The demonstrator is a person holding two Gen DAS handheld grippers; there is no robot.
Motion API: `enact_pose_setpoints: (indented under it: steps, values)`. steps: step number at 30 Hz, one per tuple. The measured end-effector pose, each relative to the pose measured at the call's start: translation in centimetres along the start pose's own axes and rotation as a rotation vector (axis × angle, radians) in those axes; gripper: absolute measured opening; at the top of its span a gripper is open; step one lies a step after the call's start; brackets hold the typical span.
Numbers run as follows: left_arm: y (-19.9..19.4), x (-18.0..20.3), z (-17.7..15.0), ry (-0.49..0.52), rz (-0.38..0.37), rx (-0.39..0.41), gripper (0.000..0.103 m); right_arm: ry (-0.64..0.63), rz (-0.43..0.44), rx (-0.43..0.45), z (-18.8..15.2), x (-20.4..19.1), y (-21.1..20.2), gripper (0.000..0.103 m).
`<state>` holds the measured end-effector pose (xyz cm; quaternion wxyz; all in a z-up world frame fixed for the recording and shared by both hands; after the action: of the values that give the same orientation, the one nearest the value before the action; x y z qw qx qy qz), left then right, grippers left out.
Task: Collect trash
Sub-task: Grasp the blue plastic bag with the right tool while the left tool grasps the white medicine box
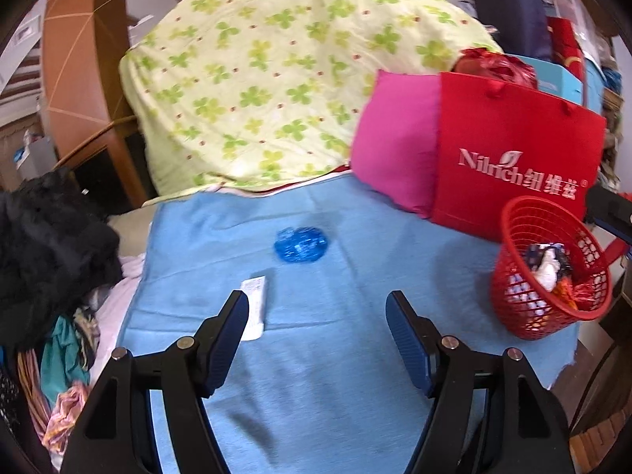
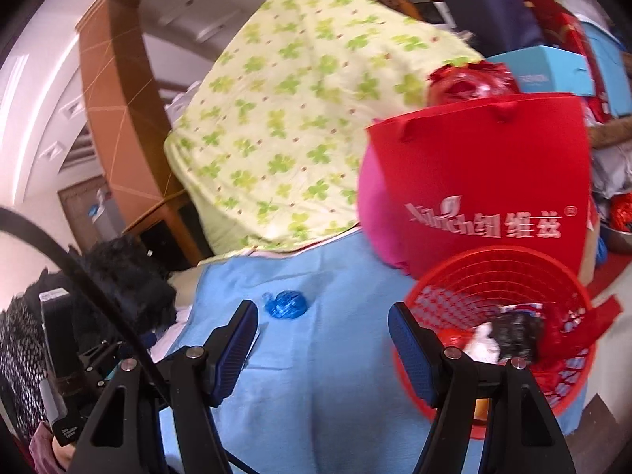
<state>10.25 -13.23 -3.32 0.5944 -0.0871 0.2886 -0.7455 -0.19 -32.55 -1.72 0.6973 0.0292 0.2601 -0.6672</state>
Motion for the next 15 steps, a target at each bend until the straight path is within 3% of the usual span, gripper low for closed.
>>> enact_pose_setpoints:
  steps: [15]
  values:
    - [5.1,-4.2,-2.4,-0.085,0.002,-0.061,0.073,-0.070,0.029,-0.159,-2.9,-4.1,7.8,0.073]
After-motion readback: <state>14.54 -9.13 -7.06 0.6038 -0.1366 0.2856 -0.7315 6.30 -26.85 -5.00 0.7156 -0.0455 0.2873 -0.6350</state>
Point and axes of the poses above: each gripper's, at about its wrist camera, not at the fingertips, and y roughly the way its jaws point, x to its right, z to its top, the point moved 6 cm from there along y, roughly the way its jaws point, and after that the axes turned 8 degrees about z, right-handed, at the moved point
